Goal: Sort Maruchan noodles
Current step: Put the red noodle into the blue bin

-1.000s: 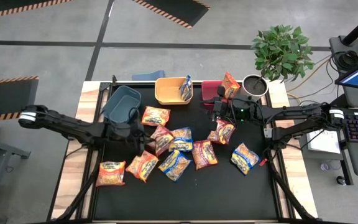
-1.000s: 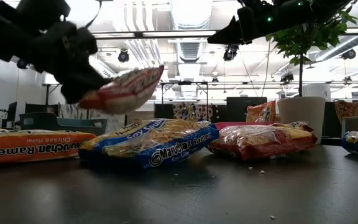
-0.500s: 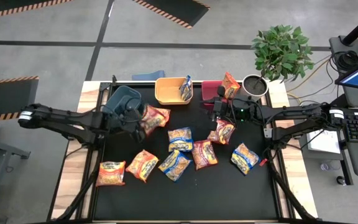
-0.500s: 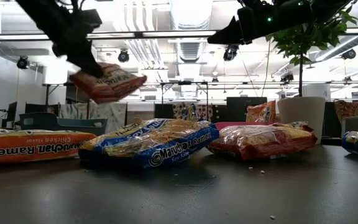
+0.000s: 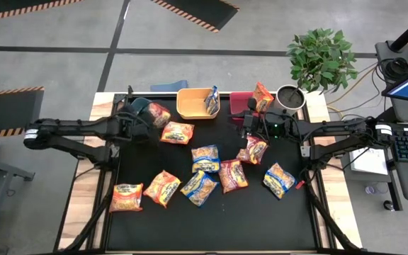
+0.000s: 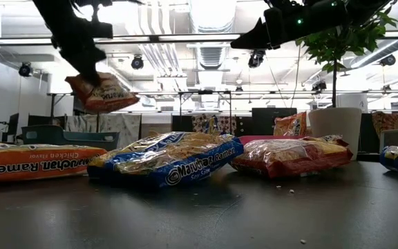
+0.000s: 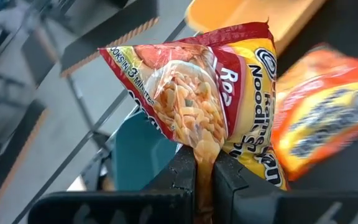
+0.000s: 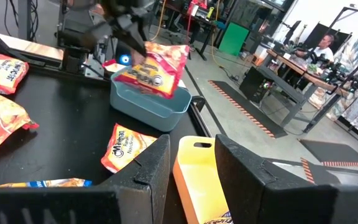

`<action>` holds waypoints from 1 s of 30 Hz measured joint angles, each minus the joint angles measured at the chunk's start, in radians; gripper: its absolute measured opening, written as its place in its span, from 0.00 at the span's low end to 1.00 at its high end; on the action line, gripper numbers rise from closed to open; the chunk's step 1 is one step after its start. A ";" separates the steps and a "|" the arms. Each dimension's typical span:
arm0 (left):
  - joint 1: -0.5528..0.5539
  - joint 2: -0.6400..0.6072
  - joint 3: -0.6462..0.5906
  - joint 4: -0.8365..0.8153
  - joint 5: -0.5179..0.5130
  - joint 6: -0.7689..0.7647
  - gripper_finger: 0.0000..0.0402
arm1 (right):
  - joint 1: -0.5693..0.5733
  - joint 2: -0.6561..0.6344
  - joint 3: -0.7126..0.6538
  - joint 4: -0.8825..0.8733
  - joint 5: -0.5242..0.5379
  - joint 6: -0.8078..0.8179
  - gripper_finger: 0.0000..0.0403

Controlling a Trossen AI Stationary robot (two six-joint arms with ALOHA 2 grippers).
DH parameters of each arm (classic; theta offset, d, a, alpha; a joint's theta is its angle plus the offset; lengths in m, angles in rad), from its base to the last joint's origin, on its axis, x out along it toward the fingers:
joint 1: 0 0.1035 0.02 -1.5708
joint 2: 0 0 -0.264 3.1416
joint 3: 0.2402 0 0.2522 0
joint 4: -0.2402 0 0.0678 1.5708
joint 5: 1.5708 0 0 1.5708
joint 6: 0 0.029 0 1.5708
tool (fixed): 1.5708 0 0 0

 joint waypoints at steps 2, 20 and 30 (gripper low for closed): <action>0.048 0.010 0.000 -0.005 -0.005 0.028 0.00 | 0.000 0.000 0.000 0.000 0.000 0.000 0.29; 0.056 -0.204 -0.096 0.600 0.095 0.415 0.01 | 0.000 0.000 0.000 0.000 0.000 0.008 0.29; 0.056 -0.315 -0.367 1.074 0.204 0.567 0.01 | 0.000 0.000 0.000 0.020 -0.001 0.026 0.29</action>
